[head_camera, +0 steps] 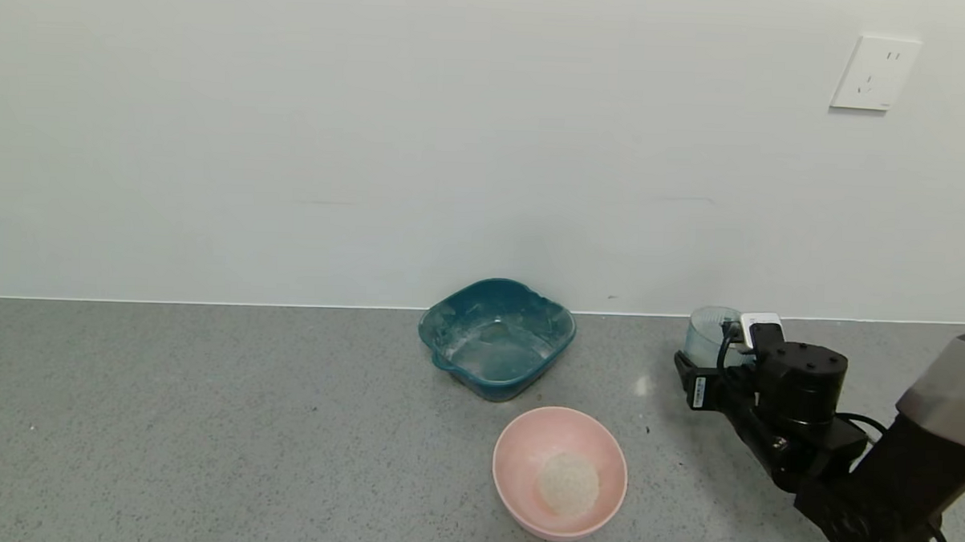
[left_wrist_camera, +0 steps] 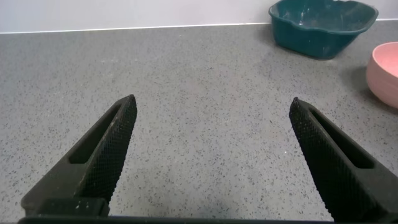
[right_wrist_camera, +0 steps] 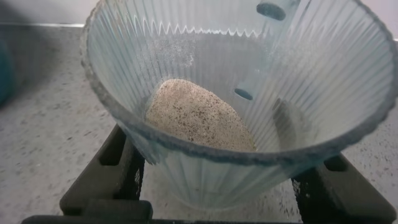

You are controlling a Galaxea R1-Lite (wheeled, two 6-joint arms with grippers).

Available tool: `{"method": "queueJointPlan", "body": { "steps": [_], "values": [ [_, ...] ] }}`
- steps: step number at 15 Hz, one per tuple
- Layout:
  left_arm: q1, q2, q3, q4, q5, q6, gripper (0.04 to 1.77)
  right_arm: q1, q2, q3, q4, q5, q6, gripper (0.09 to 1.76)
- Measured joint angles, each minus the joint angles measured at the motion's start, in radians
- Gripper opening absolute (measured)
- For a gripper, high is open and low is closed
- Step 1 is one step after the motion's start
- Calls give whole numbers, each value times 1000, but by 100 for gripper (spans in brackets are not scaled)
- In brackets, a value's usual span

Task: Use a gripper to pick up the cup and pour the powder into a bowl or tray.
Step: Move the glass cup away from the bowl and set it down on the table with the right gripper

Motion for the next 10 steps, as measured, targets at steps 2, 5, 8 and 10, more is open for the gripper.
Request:
{"method": "queueJointPlan", "body": {
  "steps": [2, 5, 8, 10],
  "values": [
    [0, 0, 0, 0, 0, 0, 176, -25, 51, -45, 0, 10, 0, 134],
    [0, 0, 0, 0, 0, 0, 176, -48, 105, -85, 2, 26, -1, 134],
    [0, 0, 0, 0, 0, 0, 176, -57, 132, -98, 0, 33, 0, 134],
    [0, 0, 0, 0, 0, 0, 176, -59, 140, -101, 1, 33, 0, 134]
  ]
}}
